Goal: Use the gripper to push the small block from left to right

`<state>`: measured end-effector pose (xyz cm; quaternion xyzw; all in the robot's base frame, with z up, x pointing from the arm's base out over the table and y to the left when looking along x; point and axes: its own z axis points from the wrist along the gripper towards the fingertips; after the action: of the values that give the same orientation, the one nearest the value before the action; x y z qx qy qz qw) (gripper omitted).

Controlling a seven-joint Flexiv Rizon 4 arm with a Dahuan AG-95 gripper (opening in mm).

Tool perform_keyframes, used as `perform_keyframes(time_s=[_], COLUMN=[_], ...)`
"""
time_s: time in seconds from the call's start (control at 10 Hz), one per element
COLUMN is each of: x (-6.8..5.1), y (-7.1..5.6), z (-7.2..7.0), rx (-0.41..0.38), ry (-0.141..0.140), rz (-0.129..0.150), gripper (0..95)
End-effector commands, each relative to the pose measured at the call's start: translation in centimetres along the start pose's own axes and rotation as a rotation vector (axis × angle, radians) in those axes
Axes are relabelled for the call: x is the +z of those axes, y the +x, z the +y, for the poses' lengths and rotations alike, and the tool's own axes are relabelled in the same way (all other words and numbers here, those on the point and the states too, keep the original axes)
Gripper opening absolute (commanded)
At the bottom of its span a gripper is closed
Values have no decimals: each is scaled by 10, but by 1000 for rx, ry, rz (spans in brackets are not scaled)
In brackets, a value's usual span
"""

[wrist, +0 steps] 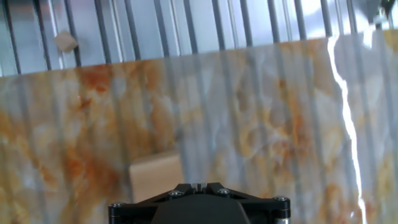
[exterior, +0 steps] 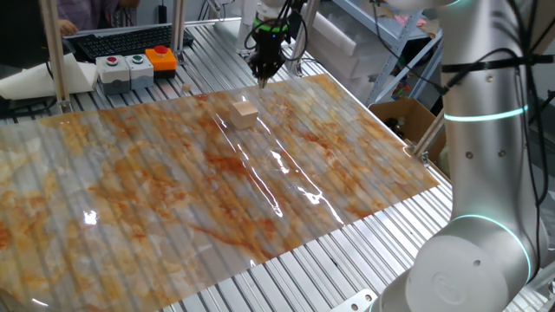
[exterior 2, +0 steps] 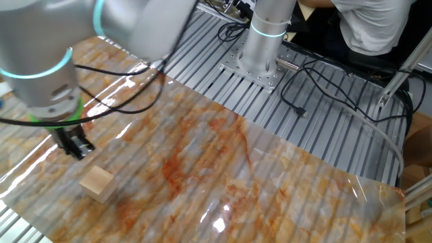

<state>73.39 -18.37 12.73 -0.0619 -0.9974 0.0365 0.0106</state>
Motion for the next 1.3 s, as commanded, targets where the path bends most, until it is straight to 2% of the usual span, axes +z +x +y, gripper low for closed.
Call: perform_keyframes(time_s=[0.1,0.4,0.6,0.9,1.3], x=[4,8,18,24,43], y=[-9,-11,-15,-16,-17], z=[-9,-11,-11,-12,-10], rx=[-19,-28,-41,-42,-37], ry=[-4,-9,-10,-12,-21], rz=[-9,-13,-18,-24,-35], gripper=[0,0,0,0,0])
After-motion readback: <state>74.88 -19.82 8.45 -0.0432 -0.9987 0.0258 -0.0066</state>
